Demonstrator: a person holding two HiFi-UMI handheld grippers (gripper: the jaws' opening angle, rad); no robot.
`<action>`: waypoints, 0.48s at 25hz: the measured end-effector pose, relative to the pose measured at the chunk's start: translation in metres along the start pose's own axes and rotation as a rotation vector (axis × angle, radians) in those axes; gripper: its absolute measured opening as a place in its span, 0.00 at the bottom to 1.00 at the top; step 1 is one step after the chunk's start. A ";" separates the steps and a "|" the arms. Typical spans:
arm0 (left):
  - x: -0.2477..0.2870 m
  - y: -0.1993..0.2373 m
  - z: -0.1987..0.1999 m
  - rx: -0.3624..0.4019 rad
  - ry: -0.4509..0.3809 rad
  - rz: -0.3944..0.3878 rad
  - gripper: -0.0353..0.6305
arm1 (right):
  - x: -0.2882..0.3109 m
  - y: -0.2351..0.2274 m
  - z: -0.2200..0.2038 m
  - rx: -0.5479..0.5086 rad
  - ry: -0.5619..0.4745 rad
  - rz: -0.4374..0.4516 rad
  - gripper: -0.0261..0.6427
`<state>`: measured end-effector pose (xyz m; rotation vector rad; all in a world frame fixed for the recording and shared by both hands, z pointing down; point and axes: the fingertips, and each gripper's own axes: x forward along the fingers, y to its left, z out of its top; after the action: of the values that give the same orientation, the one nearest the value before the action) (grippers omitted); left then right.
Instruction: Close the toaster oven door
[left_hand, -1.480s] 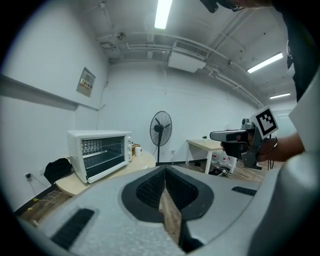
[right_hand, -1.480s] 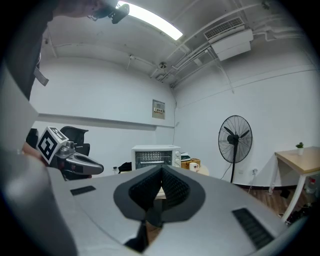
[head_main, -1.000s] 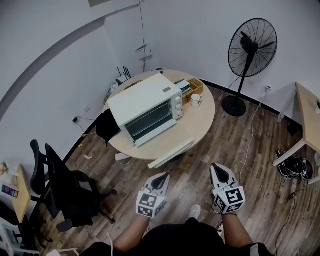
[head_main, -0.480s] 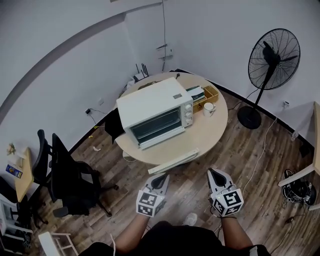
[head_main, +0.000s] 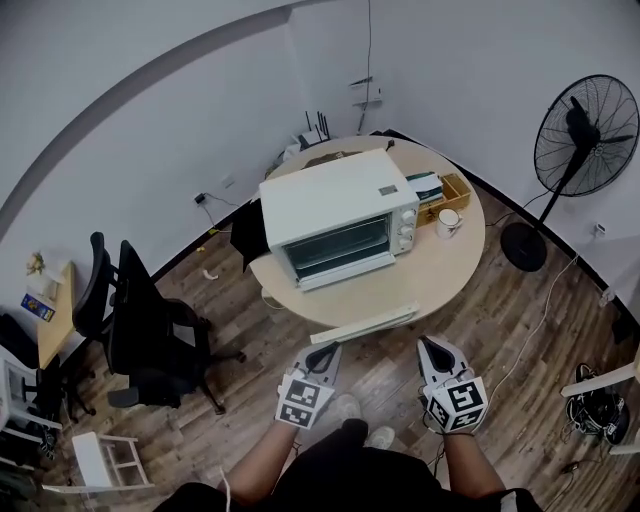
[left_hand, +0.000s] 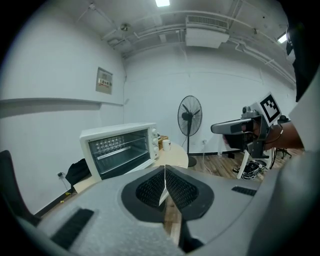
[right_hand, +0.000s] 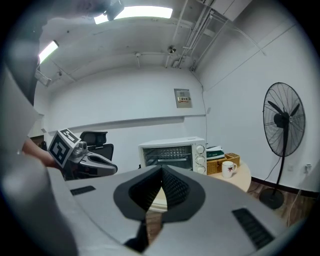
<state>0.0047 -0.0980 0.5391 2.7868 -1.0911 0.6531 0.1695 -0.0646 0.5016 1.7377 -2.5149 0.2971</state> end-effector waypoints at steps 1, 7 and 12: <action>0.000 0.005 -0.003 0.007 0.007 0.008 0.07 | 0.006 0.001 0.000 -0.003 0.004 0.007 0.03; 0.006 0.036 -0.027 0.050 0.063 0.076 0.09 | 0.043 0.006 0.002 -0.034 0.034 0.052 0.03; 0.011 0.055 -0.054 0.130 0.155 0.106 0.23 | 0.072 0.012 0.002 -0.038 0.050 0.087 0.03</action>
<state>-0.0435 -0.1341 0.5880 2.7407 -1.2127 0.9666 0.1327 -0.1268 0.5100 1.5902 -2.5476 0.2920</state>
